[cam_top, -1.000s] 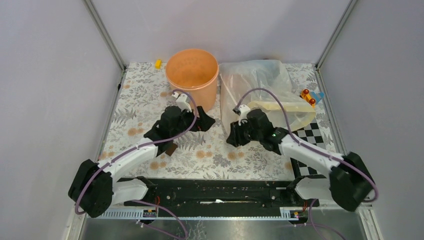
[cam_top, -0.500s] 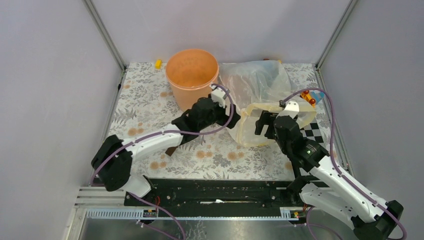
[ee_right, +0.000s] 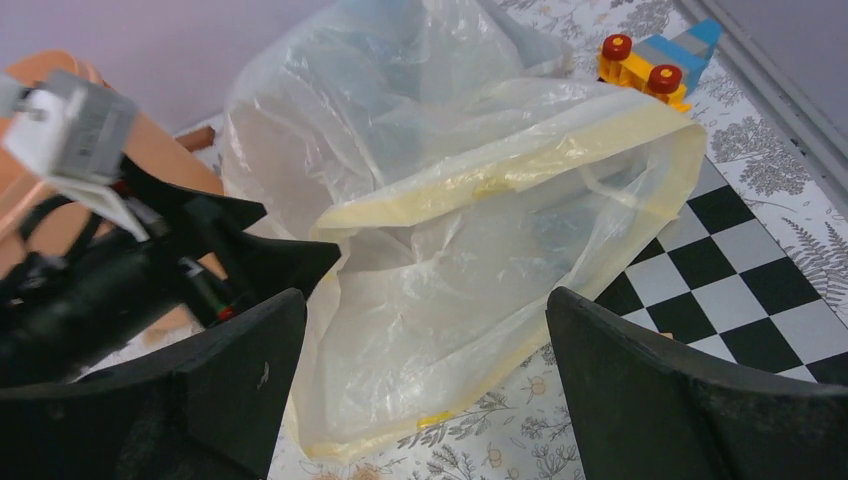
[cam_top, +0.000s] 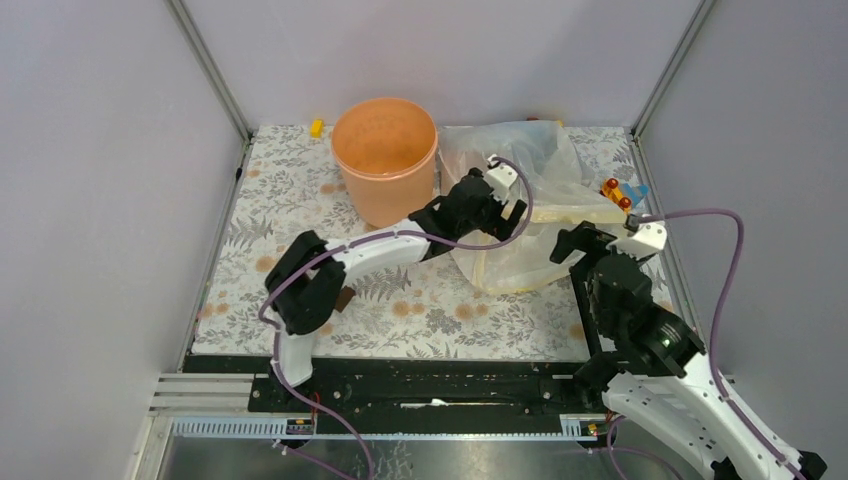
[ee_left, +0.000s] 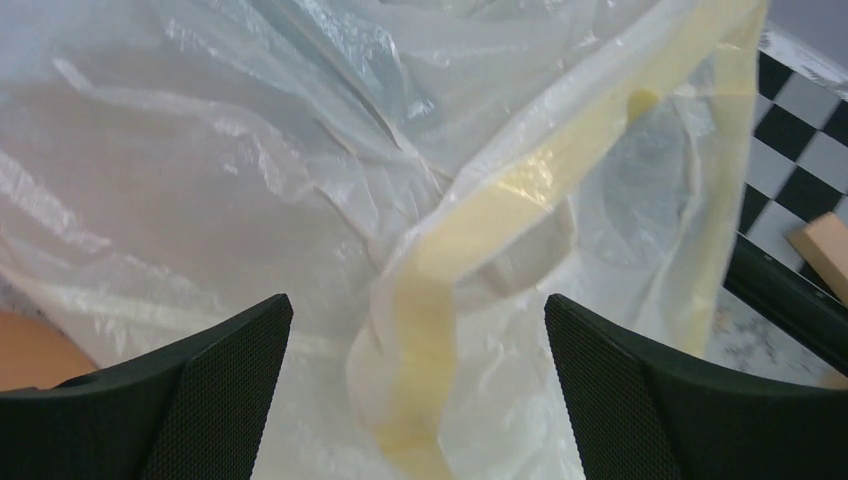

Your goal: Put the trash bags into the trash bin

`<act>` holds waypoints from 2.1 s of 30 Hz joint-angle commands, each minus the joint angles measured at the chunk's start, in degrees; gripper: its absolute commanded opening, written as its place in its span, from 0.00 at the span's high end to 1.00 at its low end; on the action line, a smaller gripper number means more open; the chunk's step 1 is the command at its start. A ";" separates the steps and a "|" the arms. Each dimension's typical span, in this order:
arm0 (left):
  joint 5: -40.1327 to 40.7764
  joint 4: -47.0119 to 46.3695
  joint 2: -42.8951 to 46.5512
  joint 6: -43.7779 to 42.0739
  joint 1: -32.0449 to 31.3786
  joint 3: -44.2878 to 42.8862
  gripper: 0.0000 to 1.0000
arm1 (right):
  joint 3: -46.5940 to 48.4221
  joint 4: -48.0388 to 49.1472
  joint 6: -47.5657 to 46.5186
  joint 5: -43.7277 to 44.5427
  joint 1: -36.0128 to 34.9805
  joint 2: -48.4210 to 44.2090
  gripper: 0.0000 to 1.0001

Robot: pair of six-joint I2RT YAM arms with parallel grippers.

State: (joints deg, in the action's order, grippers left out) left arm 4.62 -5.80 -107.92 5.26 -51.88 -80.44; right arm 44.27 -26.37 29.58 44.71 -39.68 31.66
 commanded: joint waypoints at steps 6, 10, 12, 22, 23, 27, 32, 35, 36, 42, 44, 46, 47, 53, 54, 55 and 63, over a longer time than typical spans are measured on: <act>6.90 1.06 -13.70 -7.06 0.09 -15.19 0.05 | -4.34 5.69 -1.23 1.48 0.17 -7.43 0.03; 7.61 1.07 -14.72 -8.65 0.04 -16.59 0.42 | -7.54 7.49 -2.26 -0.56 0.21 -8.85 0.03; 7.68 1.18 -14.10 -9.21 0.10 -16.59 0.71 | -9.90 9.66 -3.42 -3.02 0.21 -9.29 0.03; 11.14 5.49 -3.42 -8.63 0.05 -14.19 1.00 | -26.68 31.85 -5.17 -14.38 0.22 -6.74 0.26; 11.41 6.52 -2.71 -8.34 0.10 -14.28 1.00 | -28.07 35.13 -3.61 -14.59 0.22 -5.90 0.33; 12.99 11.10 0.24 -6.91 0.04 -14.27 1.00 | -31.19 44.52 2.15 -14.03 0.25 1.04 0.71; 14.02 14.18 3.75 -5.75 0.06 -13.00 1.00 | -31.70 58.38 8.87 -16.75 0.91 13.83 1.00; 13.91 14.96 5.32 -5.37 0.04 -12.33 1.00 | -29.77 64.88 13.41 -20.54 2.01 22.94 0.99; 13.84 15.19 5.64 -5.39 0.08 -12.28 1.00 | -29.43 68.33 14.66 -21.98 2.44 26.57 0.97; 11.38 16.38 6.83 -3.23 0.07 -11.79 1.00 | -25.93 82.03 24.41 -21.76 3.17 38.78 0.90; 10.38 16.67 7.13 -2.62 0.11 -11.70 1.00 | -24.21 84.84 28.80 -21.21 3.35 42.37 0.93; 8.98 17.04 7.46 -2.05 0.05 -11.71 1.00 | -23.08 90.39 32.03 -21.11 3.43 46.23 0.99; 8.26 17.12 7.54 -1.75 0.03 -11.75 1.00 | -22.58 92.55 33.63 -20.95 3.44 47.91 1.00; 5.37 19.20 7.55 -0.78 0.07 -13.47 1.00 | -22.44 103.05 38.58 -20.61 3.40 54.70 1.00; 5.00 19.94 7.20 -0.70 0.06 -14.38 1.00 | -22.81 104.67 38.73 -20.94 3.31 55.71 1.00; 4.75 20.61 6.86 -0.54 0.03 -15.06 1.00 | -23.00 105.94 38.36 -21.74 3.37 56.31 1.00; 5.51 21.94 5.27 -0.06 0.15 -17.55 1.00 | -26.21 106.90 34.19 -22.41 -1.45 57.59 1.00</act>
State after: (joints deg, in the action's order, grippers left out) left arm 10.28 16.69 -103.44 4.49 -51.86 -94.21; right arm 20.25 75.22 65.76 20.88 -38.09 88.79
